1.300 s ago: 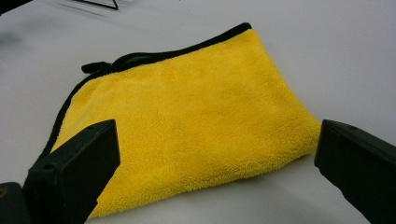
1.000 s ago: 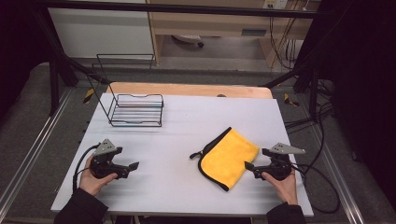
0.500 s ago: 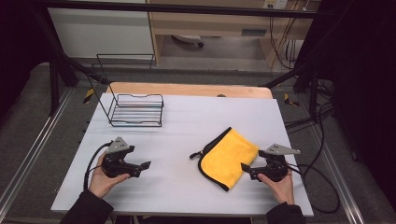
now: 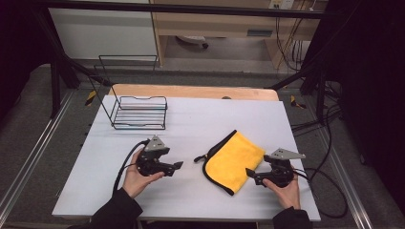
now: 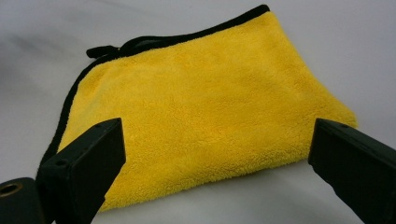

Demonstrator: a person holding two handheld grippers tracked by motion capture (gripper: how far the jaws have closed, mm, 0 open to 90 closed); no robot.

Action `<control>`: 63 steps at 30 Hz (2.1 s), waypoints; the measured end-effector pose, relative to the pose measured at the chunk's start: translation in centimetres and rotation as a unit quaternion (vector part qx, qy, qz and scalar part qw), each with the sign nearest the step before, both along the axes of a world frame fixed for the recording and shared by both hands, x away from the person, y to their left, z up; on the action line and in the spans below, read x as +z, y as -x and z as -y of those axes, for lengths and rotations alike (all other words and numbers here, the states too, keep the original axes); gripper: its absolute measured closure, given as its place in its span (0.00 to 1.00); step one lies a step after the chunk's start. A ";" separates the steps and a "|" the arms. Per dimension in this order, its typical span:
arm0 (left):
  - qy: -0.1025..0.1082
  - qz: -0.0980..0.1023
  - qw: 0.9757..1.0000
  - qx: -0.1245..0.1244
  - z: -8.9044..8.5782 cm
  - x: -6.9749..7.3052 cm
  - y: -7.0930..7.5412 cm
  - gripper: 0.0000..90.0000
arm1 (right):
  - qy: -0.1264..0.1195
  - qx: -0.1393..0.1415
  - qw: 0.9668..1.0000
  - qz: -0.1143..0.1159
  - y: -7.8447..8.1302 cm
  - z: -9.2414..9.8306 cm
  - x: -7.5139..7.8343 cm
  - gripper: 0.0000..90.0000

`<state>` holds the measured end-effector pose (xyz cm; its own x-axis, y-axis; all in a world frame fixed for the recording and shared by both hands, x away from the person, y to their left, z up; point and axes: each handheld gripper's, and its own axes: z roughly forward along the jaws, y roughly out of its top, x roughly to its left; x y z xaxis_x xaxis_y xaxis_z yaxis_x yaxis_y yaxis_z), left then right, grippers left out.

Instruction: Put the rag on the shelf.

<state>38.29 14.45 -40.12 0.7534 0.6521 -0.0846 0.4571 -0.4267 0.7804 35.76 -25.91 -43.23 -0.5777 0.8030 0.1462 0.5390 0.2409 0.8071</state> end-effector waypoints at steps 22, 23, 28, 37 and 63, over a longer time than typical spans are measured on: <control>-0.049 -0.058 0.997 -0.030 9.7 -3.8 -2.3 0.82 | 0.008 0.005 1.000 0.001 0.0 0.0 -0.1 0.05; -0.051 -0.056 0.997 -0.030 9.8 -3.8 -2.3 0.86 | 0.008 0.005 1.000 0.001 0.0 0.0 -0.1 0.05; -0.059 -0.046 0.997 -0.034 9.9 -2.6 -2.3 0.98 | 0.011 0.007 1.000 0.000 0.0 0.0 -0.1 0.05; -0.082 -0.032 0.996 -0.011 10.2 -1.1 -4.4 0.98 | 0.016 0.003 1.000 -0.003 0.0 -0.2 -0.3 0.06; -0.047 -0.109 0.992 -0.039 11.8 -4.1 -6.7 0.71 | 0.031 -0.014 0.999 -0.026 1.7 -3.0 -1.1 0.09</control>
